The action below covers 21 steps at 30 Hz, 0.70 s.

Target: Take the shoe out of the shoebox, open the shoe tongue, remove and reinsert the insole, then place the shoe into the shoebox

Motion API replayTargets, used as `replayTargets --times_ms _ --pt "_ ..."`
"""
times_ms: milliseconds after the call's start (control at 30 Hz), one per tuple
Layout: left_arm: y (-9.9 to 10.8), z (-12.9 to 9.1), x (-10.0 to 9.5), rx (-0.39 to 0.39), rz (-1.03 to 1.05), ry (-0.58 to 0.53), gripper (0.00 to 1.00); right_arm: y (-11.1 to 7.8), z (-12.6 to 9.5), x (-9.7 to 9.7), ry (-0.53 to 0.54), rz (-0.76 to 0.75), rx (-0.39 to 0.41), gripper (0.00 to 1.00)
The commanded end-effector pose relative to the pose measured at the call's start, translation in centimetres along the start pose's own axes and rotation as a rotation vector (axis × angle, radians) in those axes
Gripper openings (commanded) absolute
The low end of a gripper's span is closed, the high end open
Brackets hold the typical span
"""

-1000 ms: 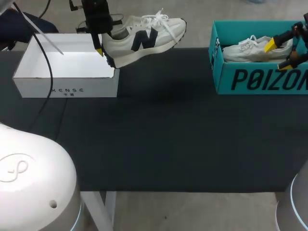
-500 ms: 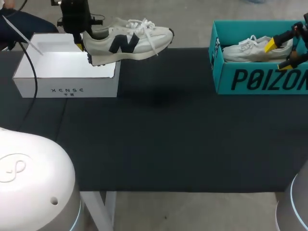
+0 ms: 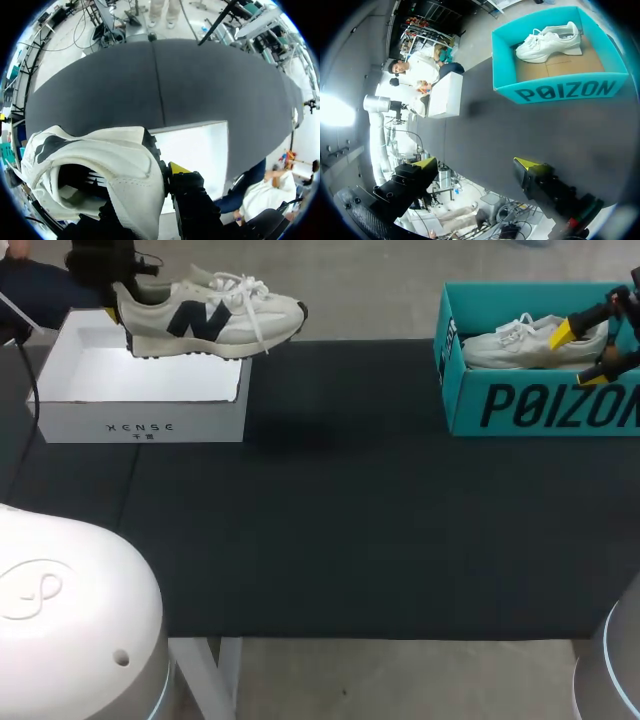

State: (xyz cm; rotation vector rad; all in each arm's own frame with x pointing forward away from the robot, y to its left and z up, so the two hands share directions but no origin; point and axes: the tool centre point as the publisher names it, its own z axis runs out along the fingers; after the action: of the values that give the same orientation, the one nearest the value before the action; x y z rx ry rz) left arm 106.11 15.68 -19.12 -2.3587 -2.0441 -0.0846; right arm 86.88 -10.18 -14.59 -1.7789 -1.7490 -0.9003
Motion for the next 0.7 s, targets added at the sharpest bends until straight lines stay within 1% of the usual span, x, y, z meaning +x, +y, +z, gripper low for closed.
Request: replayTargets --times_ms 33,200,700 --pt "0.2 0.2 1.1 -0.011 -0.001 0.012 0.0 0.1 0.0 0.0 -0.003 0.002 0.001 1.0" --pt "0.5 0.1 2.4 -0.01 -0.008 0.032 0.0 0.1 0.0 0.0 -0.003 0.002 0.001 1.0" --pt "0.5 0.1 2.4 -0.01 -0.008 0.032 0.0 0.1 0.0 0.0 -0.003 0.002 0.001 1.0"
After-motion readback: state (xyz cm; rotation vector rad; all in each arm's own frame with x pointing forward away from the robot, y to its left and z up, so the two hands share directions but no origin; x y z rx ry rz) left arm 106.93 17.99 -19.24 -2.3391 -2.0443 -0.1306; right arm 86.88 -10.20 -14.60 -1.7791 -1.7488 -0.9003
